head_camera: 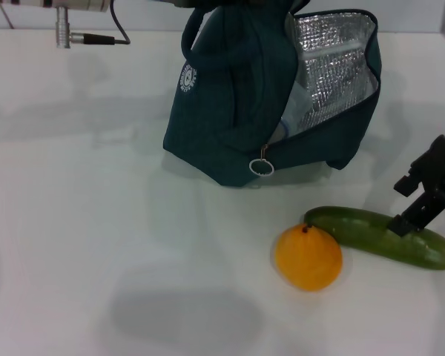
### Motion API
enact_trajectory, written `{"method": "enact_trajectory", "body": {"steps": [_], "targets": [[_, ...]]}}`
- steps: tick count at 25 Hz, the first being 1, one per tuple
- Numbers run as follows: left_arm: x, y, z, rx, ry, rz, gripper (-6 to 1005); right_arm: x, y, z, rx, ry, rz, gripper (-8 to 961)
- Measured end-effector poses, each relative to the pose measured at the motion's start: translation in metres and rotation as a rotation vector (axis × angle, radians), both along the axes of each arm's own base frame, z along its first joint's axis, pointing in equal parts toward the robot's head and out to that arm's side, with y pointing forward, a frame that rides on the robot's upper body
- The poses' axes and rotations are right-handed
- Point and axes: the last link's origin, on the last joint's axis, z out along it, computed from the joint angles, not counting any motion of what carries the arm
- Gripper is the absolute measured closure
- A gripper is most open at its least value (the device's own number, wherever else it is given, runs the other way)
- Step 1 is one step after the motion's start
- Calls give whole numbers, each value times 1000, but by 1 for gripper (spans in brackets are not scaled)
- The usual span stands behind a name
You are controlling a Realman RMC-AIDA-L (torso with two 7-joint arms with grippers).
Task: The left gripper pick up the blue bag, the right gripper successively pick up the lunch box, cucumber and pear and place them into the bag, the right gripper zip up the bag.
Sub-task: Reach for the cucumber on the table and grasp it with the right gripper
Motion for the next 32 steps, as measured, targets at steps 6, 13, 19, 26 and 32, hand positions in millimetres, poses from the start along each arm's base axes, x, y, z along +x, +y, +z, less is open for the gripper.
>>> {"method": "enact_trajectory", "body": {"steps": [6, 13, 19, 26, 32], "targets": [[0, 1, 1, 7, -1, 0, 948, 1, -1, -13, -27, -73, 18, 143], [-1, 2, 3, 21, -6, 1, 949, 10, -1, -32, -44, -148, 42, 143], [-1, 2, 3, 22, -4, -2, 948, 16, -2, -48, -46, -218, 87, 144], [-1, 1, 1, 18, -3, -8, 948, 20, -2, -57, -46, -236, 101, 167], [-1, 0, 1, 17, -5, -9, 949, 20, -2, -63, -39, -264, 121, 214]]}}
